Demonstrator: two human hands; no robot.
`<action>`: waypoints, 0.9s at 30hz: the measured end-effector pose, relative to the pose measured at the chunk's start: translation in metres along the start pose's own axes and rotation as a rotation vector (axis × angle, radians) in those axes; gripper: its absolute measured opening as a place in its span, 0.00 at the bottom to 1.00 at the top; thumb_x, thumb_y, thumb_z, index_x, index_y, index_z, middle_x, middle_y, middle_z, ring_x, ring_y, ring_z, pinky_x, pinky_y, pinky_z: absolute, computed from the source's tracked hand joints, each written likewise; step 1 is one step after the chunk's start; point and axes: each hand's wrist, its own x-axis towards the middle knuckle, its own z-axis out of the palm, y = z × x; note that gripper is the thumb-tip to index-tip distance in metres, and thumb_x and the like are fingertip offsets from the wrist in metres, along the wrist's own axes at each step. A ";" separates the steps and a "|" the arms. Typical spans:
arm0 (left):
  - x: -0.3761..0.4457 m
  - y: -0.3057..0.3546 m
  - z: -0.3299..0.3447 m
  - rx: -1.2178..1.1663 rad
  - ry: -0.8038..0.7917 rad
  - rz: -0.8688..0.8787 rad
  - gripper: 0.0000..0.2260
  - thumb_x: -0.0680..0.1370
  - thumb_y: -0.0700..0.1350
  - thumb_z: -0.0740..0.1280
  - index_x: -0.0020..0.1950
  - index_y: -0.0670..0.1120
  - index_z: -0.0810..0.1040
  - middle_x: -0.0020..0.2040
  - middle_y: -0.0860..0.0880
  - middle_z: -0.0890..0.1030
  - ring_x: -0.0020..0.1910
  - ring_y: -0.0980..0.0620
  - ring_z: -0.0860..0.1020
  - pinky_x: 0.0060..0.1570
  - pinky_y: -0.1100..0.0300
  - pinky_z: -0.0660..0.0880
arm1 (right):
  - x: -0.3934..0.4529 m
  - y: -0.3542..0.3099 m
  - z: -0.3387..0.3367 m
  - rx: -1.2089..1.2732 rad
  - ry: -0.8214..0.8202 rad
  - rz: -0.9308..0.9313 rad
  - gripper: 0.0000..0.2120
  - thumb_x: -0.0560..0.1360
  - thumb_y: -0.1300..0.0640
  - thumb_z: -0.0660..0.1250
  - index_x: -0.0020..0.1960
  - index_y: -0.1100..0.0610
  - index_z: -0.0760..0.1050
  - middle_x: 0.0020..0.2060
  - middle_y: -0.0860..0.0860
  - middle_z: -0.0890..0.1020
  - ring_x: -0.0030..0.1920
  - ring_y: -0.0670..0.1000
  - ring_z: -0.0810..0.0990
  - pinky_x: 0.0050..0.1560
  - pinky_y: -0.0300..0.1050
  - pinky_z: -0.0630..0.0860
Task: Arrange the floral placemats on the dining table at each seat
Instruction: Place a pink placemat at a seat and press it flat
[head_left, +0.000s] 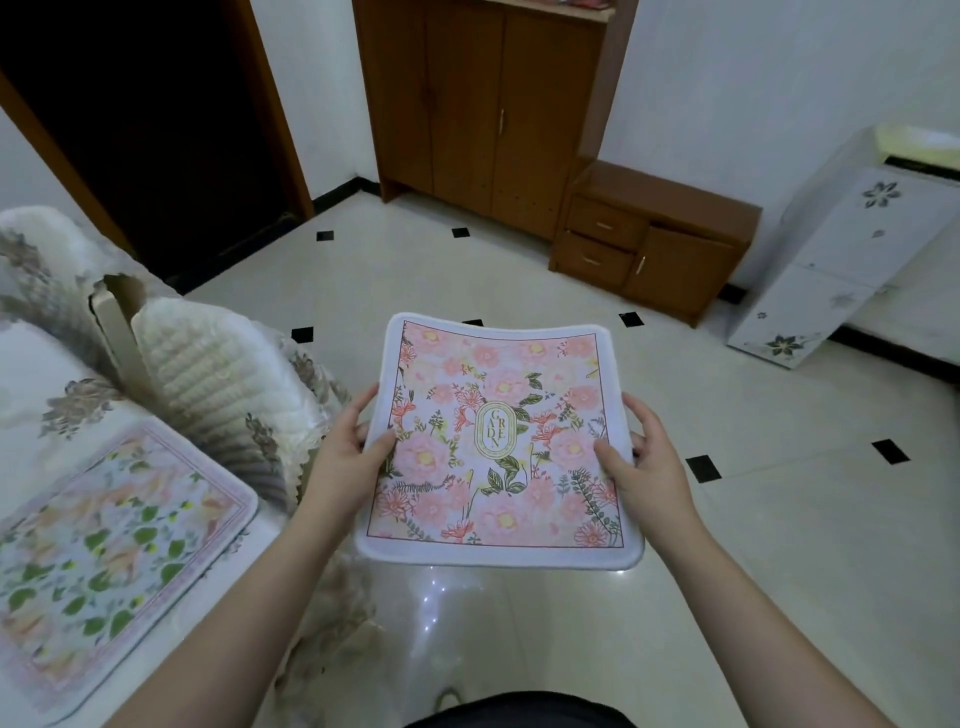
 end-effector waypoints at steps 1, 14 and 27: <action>0.006 0.001 0.002 -0.006 0.001 -0.004 0.27 0.81 0.39 0.67 0.74 0.61 0.67 0.50 0.53 0.87 0.49 0.48 0.86 0.52 0.42 0.80 | 0.006 0.000 0.000 0.001 -0.003 0.000 0.28 0.77 0.59 0.69 0.72 0.43 0.63 0.48 0.46 0.85 0.42 0.47 0.86 0.40 0.43 0.81; 0.101 0.017 0.075 0.000 0.038 -0.073 0.27 0.81 0.37 0.66 0.76 0.58 0.66 0.49 0.48 0.87 0.48 0.44 0.86 0.51 0.38 0.81 | 0.138 0.021 -0.023 -0.039 -0.048 0.025 0.28 0.78 0.58 0.68 0.73 0.42 0.62 0.48 0.45 0.85 0.42 0.45 0.85 0.39 0.39 0.80; 0.181 0.059 0.126 0.021 0.173 -0.092 0.27 0.82 0.39 0.65 0.76 0.59 0.65 0.50 0.50 0.87 0.47 0.46 0.86 0.52 0.40 0.81 | 0.289 0.009 -0.041 -0.017 -0.214 -0.009 0.28 0.78 0.57 0.68 0.73 0.42 0.62 0.48 0.47 0.85 0.42 0.47 0.86 0.43 0.50 0.82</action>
